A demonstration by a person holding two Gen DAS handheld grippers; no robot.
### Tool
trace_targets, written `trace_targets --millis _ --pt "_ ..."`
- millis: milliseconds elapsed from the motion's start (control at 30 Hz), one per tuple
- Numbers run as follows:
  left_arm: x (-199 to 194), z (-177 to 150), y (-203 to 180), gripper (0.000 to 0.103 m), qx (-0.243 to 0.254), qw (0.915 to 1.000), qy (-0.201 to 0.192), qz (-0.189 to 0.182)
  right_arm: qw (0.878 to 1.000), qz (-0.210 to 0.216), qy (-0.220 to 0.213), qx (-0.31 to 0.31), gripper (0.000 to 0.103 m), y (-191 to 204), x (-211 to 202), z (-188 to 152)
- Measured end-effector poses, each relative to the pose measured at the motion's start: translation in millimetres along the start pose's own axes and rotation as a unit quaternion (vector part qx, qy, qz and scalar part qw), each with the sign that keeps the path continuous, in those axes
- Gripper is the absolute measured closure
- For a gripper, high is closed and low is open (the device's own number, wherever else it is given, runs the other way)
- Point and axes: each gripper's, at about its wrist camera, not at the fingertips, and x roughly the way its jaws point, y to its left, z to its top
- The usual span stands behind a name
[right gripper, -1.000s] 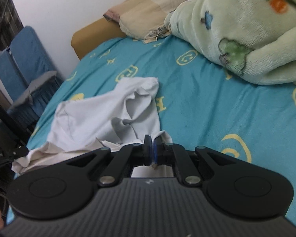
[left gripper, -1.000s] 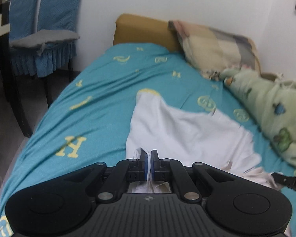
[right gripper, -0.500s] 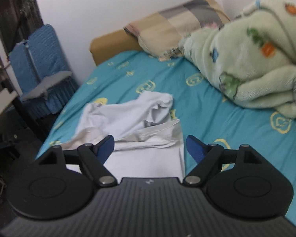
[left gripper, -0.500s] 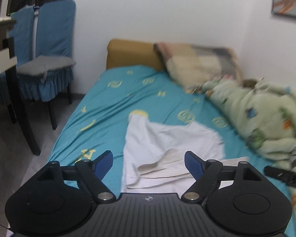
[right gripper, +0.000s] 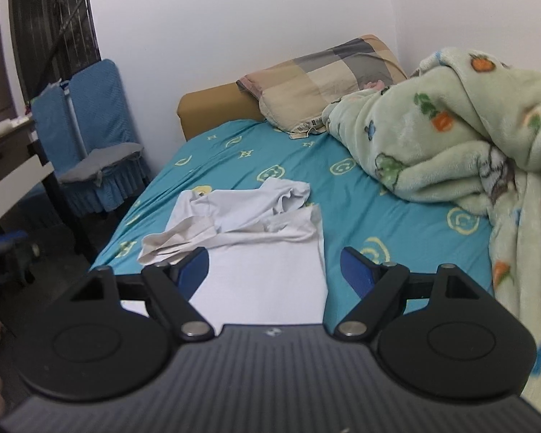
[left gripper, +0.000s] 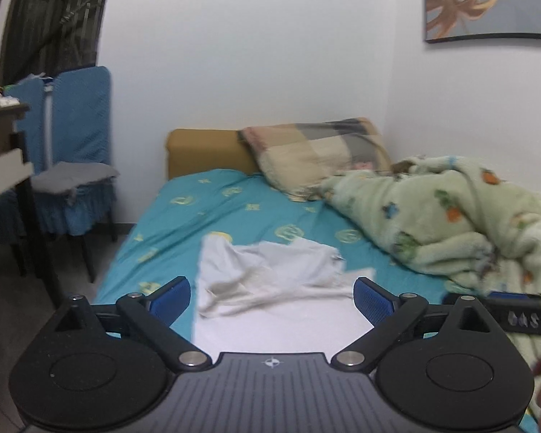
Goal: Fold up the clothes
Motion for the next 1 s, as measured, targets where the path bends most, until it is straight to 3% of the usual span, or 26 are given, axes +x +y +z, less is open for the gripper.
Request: trace_targets --millis 100,333,433,567,600,667,767,900,1000 --pt "-4.7 -21.5 0.0 0.005 0.002 1.0 0.008 -0.005 1.0 0.007 -0.001 -0.006 0.021 2.0 -4.7 -6.2" --pt "7.6 -30.9 5.4 0.005 0.0 0.9994 0.031 0.014 1.0 0.012 -0.009 -0.005 0.022 7.1 -0.4 -8.6" --pt "10.9 -35.4 13.8 0.005 -0.02 0.9988 0.043 0.016 1.0 0.001 -0.001 -0.009 0.044 7.9 4.1 -11.6" --pt "14.8 -41.5 20.5 0.005 -0.036 0.9974 0.06 0.014 1.0 0.002 0.008 0.003 0.042 5.0 9.5 -12.7" --pt "16.1 -43.0 20.9 0.005 -0.037 0.9972 0.063 0.014 1.0 0.0 0.013 0.01 0.037 3.8 11.1 -13.4" --pt "18.9 -46.2 20.7 0.005 -0.039 0.9967 0.069 0.016 0.999 -0.002 0.023 0.026 0.017 0.7 14.5 -15.1" --pt "22.4 -51.7 19.8 0.005 -0.044 0.9955 0.082 0.017 0.996 -0.002 0.047 0.071 0.019 -9.9 21.2 -20.3" --pt "26.4 -57.8 20.7 0.005 -0.067 0.9924 0.102 0.009 0.981 0.024 0.102 0.166 0.019 -27.5 32.9 -36.2" --pt "29.4 -61.8 22.2 0.005 -0.091 0.9889 0.117 0.0 0.952 0.046 0.148 0.262 0.018 -43.6 43.1 -56.6"
